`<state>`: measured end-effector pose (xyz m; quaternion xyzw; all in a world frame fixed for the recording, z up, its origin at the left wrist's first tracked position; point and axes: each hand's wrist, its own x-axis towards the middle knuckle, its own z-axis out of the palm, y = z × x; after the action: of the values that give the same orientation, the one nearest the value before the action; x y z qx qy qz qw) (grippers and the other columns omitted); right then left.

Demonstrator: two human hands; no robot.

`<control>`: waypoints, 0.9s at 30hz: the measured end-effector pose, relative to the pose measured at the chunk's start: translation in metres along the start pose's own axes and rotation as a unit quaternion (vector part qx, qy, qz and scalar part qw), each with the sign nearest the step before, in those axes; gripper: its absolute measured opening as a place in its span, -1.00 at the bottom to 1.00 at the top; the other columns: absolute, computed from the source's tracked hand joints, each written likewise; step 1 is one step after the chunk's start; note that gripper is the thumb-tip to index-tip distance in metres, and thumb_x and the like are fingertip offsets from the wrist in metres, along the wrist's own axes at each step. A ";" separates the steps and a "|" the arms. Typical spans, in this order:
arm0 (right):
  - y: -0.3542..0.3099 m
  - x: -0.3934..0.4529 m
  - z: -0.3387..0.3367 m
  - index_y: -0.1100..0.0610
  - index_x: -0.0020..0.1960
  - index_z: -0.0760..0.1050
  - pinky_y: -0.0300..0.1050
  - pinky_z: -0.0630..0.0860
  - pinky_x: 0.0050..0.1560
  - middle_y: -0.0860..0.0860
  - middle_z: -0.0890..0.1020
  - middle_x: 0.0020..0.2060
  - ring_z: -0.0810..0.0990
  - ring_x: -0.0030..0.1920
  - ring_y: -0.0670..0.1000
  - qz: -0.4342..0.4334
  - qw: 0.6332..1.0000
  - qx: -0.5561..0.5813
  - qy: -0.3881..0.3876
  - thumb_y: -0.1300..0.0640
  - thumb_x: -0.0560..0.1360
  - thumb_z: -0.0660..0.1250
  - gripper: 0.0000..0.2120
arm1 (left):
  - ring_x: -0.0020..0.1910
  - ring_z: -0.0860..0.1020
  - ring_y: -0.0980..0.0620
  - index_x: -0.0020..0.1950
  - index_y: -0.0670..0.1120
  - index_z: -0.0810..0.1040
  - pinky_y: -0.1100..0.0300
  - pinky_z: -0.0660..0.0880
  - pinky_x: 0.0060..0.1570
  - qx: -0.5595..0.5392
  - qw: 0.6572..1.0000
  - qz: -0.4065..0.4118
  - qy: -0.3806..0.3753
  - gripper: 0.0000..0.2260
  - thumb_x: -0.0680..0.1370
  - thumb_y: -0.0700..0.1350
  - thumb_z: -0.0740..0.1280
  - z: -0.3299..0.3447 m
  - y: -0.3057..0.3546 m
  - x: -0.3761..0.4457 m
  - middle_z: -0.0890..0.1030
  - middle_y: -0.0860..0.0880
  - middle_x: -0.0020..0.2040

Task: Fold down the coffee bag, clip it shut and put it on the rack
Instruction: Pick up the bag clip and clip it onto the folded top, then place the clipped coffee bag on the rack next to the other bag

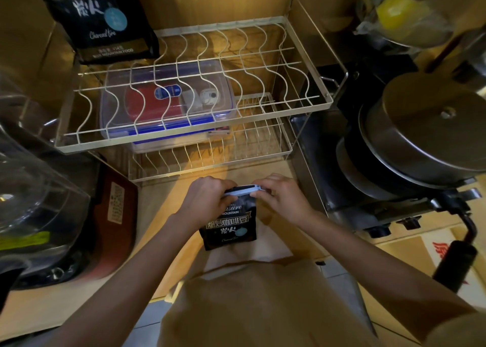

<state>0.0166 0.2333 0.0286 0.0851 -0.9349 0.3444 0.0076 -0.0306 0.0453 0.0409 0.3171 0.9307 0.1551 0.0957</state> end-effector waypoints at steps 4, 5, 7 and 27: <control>-0.003 -0.002 -0.001 0.23 0.13 0.55 -0.17 0.41 -0.09 0.14 0.64 -0.15 0.51 -0.13 -0.01 0.013 1.000 0.021 -0.006 0.17 0.44 0.36 -0.72 | -0.16 0.59 -0.14 0.14 -0.02 0.54 0.02 0.51 -0.16 -0.024 1.000 0.009 0.016 -0.76 0.49 -0.03 0.31 0.000 -0.002 -0.001 0.69 -0.11 -0.11; -0.004 -0.002 -0.002 0.19 0.17 0.53 -0.16 0.44 -0.07 0.07 0.62 -0.13 0.50 -0.12 -0.05 0.040 0.997 0.064 -0.019 0.16 0.44 0.37 -0.69 | -0.15 0.59 -0.13 0.15 -0.03 0.54 0.02 0.51 -0.16 -0.037 0.999 0.012 0.016 -0.74 0.48 -0.03 0.32 -0.001 -0.003 -0.001 0.69 -0.11 -0.10; -0.002 -0.002 -0.005 0.04 0.33 0.36 -0.23 0.41 -0.01 -0.10 0.54 -0.02 0.48 -0.03 -0.14 0.125 0.972 0.190 -0.065 0.14 0.40 0.42 -0.47 | -0.13 0.60 -0.11 0.15 -0.03 0.53 0.03 0.51 -0.15 -0.057 0.998 0.015 0.008 -0.73 0.47 -0.03 0.33 -0.002 -0.005 -0.002 0.69 -0.10 -0.07; 0.017 -0.017 0.055 0.26 0.26 0.35 -0.39 0.54 -0.15 0.05 0.59 0.08 0.59 0.03 -0.09 0.254 0.875 0.357 -0.207 0.43 0.21 0.51 -0.33 | 0.21 0.44 -0.02 0.27 -0.04 0.32 0.38 0.50 -0.01 -0.531 0.803 -0.263 -0.062 -0.25 0.17 -0.29 0.56 0.065 -0.034 -0.073 0.51 0.02 0.14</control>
<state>0.0331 0.2131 -0.0257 -0.0892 -0.7179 0.6194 -0.3051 0.0248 -0.0107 -0.0257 -0.0311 0.7429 0.5736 0.3437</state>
